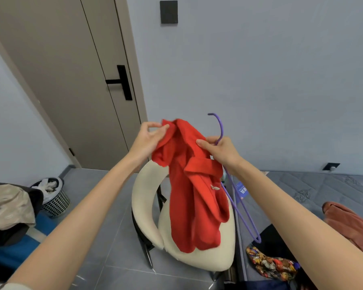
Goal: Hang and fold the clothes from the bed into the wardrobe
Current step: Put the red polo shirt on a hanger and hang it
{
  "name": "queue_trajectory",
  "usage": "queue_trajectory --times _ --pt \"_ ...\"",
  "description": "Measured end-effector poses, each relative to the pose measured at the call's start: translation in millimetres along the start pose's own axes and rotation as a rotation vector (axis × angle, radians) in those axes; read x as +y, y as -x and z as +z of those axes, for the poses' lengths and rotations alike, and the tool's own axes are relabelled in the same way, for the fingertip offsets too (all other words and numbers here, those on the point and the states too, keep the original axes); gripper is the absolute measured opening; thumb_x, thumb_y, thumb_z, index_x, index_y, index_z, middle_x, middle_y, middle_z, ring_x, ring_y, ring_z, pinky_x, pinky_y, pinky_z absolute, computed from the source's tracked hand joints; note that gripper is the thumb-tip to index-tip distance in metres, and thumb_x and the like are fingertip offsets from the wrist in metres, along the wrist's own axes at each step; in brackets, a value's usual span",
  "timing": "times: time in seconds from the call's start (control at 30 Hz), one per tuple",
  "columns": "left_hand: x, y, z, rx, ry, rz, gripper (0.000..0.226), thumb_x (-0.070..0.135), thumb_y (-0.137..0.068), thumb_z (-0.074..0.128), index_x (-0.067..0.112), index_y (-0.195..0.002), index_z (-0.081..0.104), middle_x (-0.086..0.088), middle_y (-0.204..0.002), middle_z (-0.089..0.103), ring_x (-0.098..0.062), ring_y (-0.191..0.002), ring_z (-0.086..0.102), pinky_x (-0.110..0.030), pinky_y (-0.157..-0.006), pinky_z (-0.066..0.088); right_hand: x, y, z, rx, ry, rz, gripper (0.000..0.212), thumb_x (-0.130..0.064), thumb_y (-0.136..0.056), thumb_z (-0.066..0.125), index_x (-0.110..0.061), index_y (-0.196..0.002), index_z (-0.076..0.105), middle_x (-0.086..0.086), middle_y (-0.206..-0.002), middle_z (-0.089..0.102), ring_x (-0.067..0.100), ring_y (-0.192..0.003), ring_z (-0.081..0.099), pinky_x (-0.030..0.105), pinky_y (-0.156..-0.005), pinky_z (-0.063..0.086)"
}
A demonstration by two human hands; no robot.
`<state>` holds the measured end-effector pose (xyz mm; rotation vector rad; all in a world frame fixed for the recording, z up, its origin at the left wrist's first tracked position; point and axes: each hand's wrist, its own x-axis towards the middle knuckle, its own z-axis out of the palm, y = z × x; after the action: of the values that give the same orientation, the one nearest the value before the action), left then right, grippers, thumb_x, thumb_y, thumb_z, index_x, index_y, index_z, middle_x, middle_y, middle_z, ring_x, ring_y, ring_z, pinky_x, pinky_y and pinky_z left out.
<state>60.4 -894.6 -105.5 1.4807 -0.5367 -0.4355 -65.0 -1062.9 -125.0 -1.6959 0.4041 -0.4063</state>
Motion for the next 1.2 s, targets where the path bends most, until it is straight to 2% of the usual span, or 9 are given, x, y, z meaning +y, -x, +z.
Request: queue_trajectory --times 0.17,0.4,0.53,0.63,0.7,0.8,0.93,1.07,1.2 --pt "-34 23 2 -0.453 -0.64 0.209 0.076 0.04 -0.062 0.086 0.055 -0.121 0.039 0.014 -0.124 0.048 0.009 -0.114 0.045 -0.016 -0.086 0.046 -5 -7 4 0.006 0.037 0.015 0.025 -0.013 -0.092 0.064 -0.007 -0.068 0.066 -0.015 -0.046 0.053 -0.004 -0.042 0.043 0.009 -0.045 0.034" --pt "-54 23 28 -0.219 -0.594 0.451 0.029 0.013 -0.084 0.06 0.03 -0.107 0.058 0.018 -0.1 0.063 -0.001 -0.094 0.06 -0.021 -0.086 0.047 -6 -9 -2 -0.016 0.096 0.045 0.031 -0.016 -0.092 0.064 0.015 -0.09 0.066 -0.009 -0.046 0.04 0.002 -0.036 0.03 0.012 -0.038 0.024" --pt "-44 9 35 -0.14 -0.489 0.243 0.025 0.008 -0.087 0.051 0.026 -0.099 0.064 0.017 -0.088 0.067 0.001 -0.083 0.061 -0.012 -0.073 0.044 0 -4 -10 -0.008 0.21 0.02 0.028 -0.019 -0.094 0.061 0.008 -0.089 0.069 -0.001 -0.065 0.049 0.002 -0.045 0.035 0.009 -0.043 0.028" --pt "-43 -11 34 -0.074 -0.503 0.073 0.018 0.007 -0.086 0.049 0.017 -0.096 0.059 0.004 -0.086 0.066 -0.013 -0.079 0.058 -0.026 -0.075 0.042 7 0 -17 0.041 0.372 -0.006 0.017 -0.009 -0.094 0.056 -0.011 -0.102 0.07 -0.001 -0.092 0.065 0.005 -0.08 0.057 0.014 -0.07 0.042" --pt "-50 -23 30 -0.044 -0.57 -0.018 0.015 0.01 -0.085 0.05 0.016 -0.098 0.054 -0.005 -0.086 0.063 -0.021 -0.075 0.055 -0.031 -0.07 0.039 11 3 -24 0.063 0.484 0.031 0.027 -0.002 -0.093 0.049 -0.012 -0.115 0.061 0.008 -0.102 0.053 0.018 -0.092 0.053 0.022 -0.073 0.04" --pt "-63 -38 25 -0.014 -0.666 -0.106 0.015 0.017 -0.085 0.051 0.018 -0.099 0.056 -0.006 -0.101 0.063 -0.025 -0.094 0.057 -0.031 -0.075 0.039 16 13 -38 -0.021 0.435 0.258 0.031 0.001 -0.096 0.031 -0.009 -0.121 0.045 0.016 -0.099 0.056 0.023 -0.07 0.062 0.028 -0.057 0.051" --pt "-78 -54 29 -0.047 -0.712 -0.202 0.026 0.021 -0.084 0.051 0.022 -0.108 0.061 -0.004 -0.121 0.062 -0.024 -0.113 0.054 -0.033 -0.094 0.042 33 34 -55 -0.13 0.546 0.47 0.041 0.0 -0.095 0.038 -0.005 -0.136 0.034 0.023 -0.113 0.056 0.037 -0.104 0.062 0.046 -0.093 0.051" --pt "-88 -52 50 -0.207 -0.791 -0.199 0.023 0.012 -0.085 0.048 0.025 -0.099 0.061 -0.004 -0.117 0.063 -0.023 -0.108 0.056 -0.03 -0.088 0.043 49 54 -69 -0.172 0.679 0.508 0.053 0.001 -0.092 0.043 -0.006 -0.141 0.024 0.009 -0.085 0.044 0.025 -0.083 0.045 0.039 -0.071 0.046" --pt "-107 -35 70 -0.573 -0.971 -0.332 0.038 -0.003 -0.086 0.037 0.013 -0.11 0.063 -0.008 -0.115 0.062 -0.024 -0.099 0.059 -0.025 -0.075 0.046 57 68 -81 -0.048 0.51 0.464 0.008 -0.001 -0.091 0.054 0.001 -0.099 0.052 0.008 -0.085 0.051 0.026 -0.087 0.054 0.035 -0.074 0.047"
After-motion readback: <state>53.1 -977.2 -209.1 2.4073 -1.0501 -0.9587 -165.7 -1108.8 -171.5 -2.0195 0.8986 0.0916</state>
